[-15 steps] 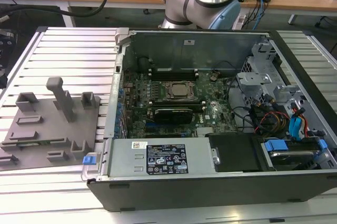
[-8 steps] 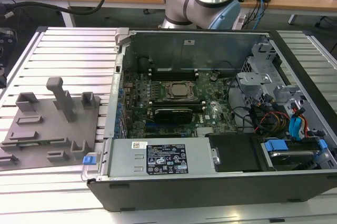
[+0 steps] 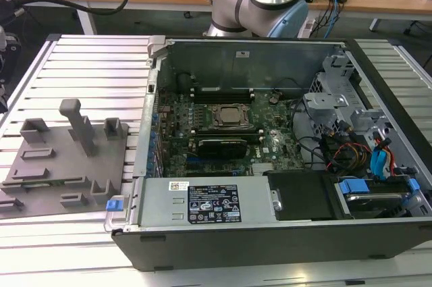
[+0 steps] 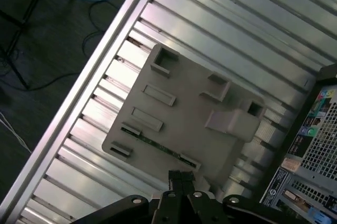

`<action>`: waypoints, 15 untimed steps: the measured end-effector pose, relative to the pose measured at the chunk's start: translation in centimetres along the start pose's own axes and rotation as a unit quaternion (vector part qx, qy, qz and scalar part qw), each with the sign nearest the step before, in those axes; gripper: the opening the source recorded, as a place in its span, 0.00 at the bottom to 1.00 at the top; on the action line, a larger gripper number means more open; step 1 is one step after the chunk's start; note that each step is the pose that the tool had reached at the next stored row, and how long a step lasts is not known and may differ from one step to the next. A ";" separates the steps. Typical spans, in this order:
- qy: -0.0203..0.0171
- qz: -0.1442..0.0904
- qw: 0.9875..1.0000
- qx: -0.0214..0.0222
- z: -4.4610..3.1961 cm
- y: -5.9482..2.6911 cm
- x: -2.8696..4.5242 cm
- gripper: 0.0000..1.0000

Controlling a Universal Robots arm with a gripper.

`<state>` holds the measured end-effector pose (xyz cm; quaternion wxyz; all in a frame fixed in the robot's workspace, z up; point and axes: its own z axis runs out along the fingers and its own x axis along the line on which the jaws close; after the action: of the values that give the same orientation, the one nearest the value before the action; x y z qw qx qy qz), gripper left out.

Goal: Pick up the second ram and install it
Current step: 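Pick up the second ram and move it above second insertion slot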

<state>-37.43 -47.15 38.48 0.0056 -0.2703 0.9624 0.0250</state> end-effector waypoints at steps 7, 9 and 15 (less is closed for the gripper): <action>0.002 -0.034 0.999 -0.001 0.00 0.00 0.00 0.11; 0.002 -0.044 0.999 -0.001 0.00 0.00 0.00 0.11; 0.004 -0.090 0.996 -0.002 0.00 0.00 0.00 0.11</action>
<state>-37.43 -47.15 38.48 0.0033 -0.3561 0.9341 0.0254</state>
